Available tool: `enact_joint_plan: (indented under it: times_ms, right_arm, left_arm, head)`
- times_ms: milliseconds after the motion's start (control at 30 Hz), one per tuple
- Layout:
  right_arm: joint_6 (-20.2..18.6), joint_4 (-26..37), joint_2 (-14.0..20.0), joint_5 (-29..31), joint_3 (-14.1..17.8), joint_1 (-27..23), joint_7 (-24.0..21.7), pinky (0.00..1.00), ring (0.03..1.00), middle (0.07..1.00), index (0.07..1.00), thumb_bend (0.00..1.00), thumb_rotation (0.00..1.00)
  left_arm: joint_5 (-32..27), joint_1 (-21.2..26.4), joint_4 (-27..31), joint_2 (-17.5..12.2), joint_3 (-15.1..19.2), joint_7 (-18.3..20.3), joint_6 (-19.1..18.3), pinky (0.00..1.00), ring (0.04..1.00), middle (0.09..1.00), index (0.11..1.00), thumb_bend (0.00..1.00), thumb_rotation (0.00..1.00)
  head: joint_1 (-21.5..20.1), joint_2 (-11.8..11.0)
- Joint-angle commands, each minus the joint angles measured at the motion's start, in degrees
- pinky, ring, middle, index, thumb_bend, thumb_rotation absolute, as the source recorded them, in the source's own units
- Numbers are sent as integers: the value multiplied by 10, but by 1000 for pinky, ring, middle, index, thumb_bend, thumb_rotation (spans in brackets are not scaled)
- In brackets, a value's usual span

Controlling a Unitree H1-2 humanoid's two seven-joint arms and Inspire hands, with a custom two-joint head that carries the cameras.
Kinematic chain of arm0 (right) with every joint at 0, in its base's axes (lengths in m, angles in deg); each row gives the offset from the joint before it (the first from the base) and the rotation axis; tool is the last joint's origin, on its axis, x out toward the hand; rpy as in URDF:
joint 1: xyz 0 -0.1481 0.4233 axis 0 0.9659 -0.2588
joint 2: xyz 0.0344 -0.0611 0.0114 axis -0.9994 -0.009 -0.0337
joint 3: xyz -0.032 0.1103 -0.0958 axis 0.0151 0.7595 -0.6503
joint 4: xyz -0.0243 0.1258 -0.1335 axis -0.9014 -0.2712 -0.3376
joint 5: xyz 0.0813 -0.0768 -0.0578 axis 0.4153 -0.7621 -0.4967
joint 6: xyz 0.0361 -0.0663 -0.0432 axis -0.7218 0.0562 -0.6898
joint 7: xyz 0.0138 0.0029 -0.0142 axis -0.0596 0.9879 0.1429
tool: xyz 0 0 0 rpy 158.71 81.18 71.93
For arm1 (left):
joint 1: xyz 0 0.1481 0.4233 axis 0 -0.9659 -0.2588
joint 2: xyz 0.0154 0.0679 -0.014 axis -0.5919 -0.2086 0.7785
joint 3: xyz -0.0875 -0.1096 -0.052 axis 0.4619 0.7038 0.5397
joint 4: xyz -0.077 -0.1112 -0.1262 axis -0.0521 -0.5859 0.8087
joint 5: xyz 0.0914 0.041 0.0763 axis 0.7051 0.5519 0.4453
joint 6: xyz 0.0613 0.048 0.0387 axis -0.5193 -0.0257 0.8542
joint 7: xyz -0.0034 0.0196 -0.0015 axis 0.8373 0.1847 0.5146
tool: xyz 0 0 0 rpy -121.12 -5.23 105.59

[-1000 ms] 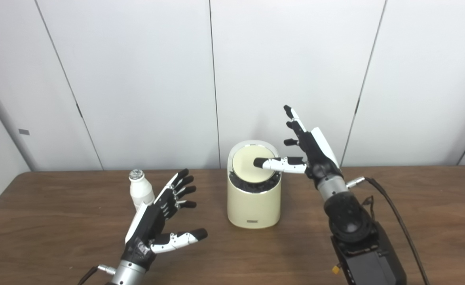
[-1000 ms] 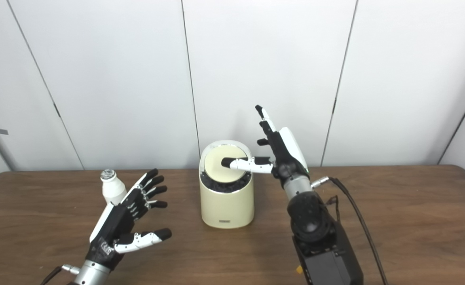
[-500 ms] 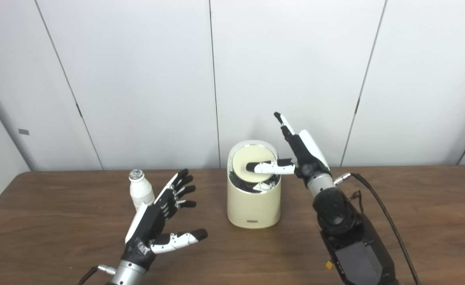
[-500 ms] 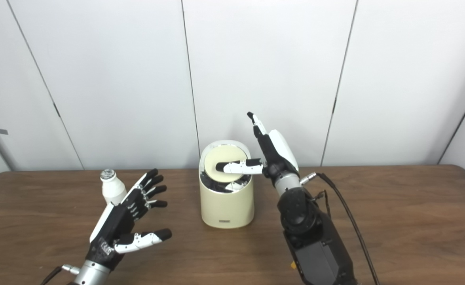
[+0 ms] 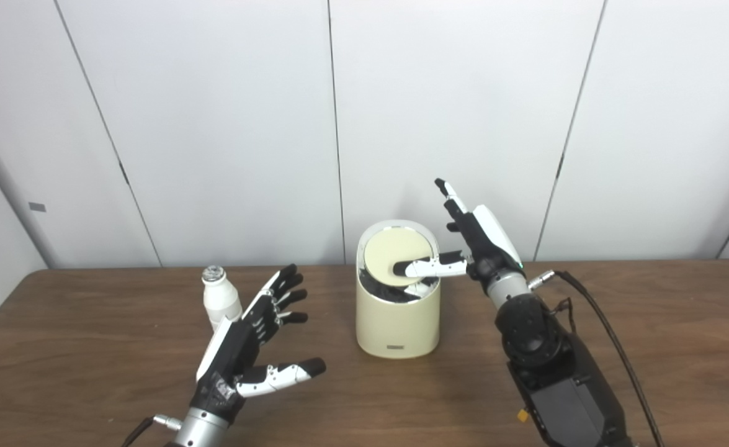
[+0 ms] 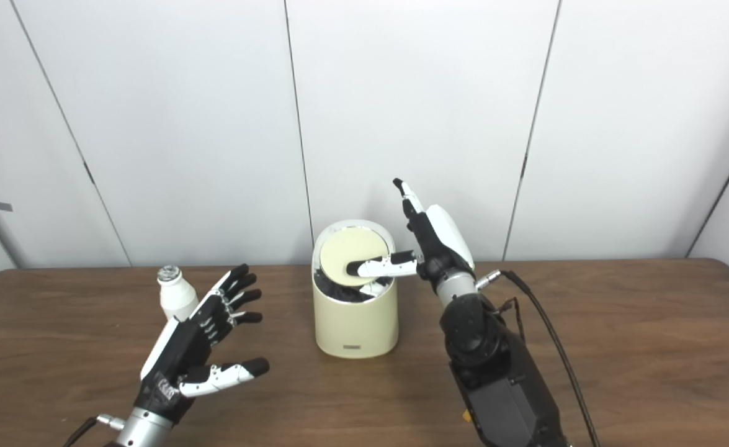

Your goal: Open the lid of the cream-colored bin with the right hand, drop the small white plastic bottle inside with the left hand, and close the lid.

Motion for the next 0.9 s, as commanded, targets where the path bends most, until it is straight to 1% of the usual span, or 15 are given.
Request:
enact_joint_plan:
  times_ms: [0, 67, 167, 300, 467, 600, 700, 800, 867]
  right_arm:
    - [-1, 15, 6, -9, -3, -33, 1, 843, 949, 988, 1000, 904, 237]
    - [-6, 14, 10, -15, -7, -35, 0, 842, 947, 986, 1000, 890, 197]
    - [-10, 10, 16, -22, -14, -40, -3, 840, 957, 990, 1000, 883, 174]
    - [-24, 10, 25, -38, -28, -49, -11, 851, 970, 995, 1000, 878, 170]
    - [-46, 21, 38, -66, -52, -63, -28, 843, 962, 995, 996, 883, 167]
    - [-57, 25, 45, -79, -62, -75, -42, 800, 937, 987, 983, 898, 180]
    - [-67, 27, 52, -89, -71, -86, -57, 797, 930, 984, 974, 910, 183]
    - [-86, 43, 62, -116, -79, -96, -102, 789, 927, 989, 970, 912, 177]
    - [-88, 56, 62, -144, -75, -99, -139, 788, 933, 994, 968, 912, 161]
  left_arm:
    - [-6, 11, 25, -5, 0, 1, 7, 751, 893, 938, 976, 868, 246]
    - [-4, 11, 26, -5, -1, 1, 7, 758, 894, 943, 975, 868, 253]
    - [-5, 11, 25, -6, -2, 2, 8, 765, 892, 947, 973, 866, 257]
    - [-8, 10, 27, -4, -2, 3, 4, 759, 890, 948, 972, 870, 255]
    - [-9, 11, 26, -1, -4, 4, 3, 772, 890, 948, 967, 869, 245]
    - [-6, 10, 28, 0, -5, 2, 1, 770, 886, 950, 967, 878, 252]
    - [-4, 9, 33, 1, -6, 0, -5, 779, 889, 952, 966, 883, 260]
    - [-4, 9, 34, 0, -6, 0, -5, 776, 888, 949, 968, 881, 261]
    - [-6, 9, 36, 0, -6, 1, -6, 773, 889, 952, 970, 877, 258]
  head:
    - [-1, 0]
    - [0, 1]
    - [0, 2]
    - [0, 3]
    - [6, 4]
    - [7, 4]
    - [7, 6]
    - [7, 8]
    - [7, 8]
